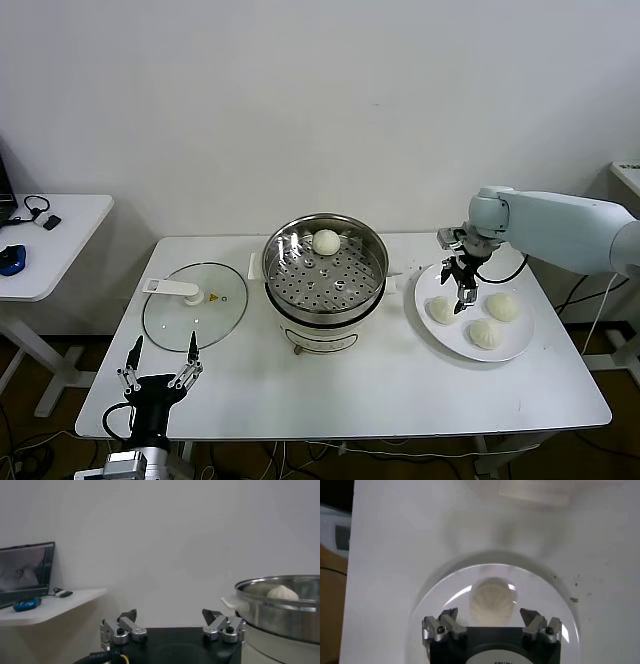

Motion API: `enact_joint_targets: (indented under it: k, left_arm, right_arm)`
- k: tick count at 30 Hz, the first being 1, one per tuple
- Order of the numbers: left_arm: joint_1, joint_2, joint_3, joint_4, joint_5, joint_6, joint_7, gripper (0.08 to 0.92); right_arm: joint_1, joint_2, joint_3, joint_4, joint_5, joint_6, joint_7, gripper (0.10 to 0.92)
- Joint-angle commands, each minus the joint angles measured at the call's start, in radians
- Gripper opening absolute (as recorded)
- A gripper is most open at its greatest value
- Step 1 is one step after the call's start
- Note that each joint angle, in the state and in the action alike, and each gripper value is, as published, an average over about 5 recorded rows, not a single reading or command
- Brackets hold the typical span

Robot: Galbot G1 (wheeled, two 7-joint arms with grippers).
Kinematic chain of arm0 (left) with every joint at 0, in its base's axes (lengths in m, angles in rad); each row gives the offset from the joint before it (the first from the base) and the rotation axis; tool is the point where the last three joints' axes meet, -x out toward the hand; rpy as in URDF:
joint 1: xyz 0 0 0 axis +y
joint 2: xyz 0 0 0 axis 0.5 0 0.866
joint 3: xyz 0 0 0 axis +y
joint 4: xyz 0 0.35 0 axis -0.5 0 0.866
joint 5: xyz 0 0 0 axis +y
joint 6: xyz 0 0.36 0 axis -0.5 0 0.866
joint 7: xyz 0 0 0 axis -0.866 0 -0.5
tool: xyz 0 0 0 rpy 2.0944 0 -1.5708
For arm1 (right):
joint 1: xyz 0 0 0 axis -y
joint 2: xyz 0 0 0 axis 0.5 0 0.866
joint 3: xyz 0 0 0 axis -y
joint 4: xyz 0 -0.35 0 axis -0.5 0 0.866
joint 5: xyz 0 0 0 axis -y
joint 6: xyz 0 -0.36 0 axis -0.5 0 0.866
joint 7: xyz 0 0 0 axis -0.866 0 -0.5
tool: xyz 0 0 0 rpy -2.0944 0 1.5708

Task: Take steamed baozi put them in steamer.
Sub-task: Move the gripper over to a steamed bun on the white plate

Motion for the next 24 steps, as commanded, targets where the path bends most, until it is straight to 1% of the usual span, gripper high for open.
enact_joint_targets:
  k: [1, 24]
  left_arm:
    - [0.001, 0.0, -0.007, 0.001, -0.001, 0.0, 0.0, 0.823]
    - [-0.002, 0.006, -0.018, 0.01, -0.003, 0.001, 0.001, 0.823]
  right_arm:
    - [-0.105, 0.009, 0.101, -0.114, -0.081, 0.026, -0.012, 0.823]
    - [-0.188, 0.034, 0.18, -0.158, -0.123, 0.045, -0.015, 0.823]
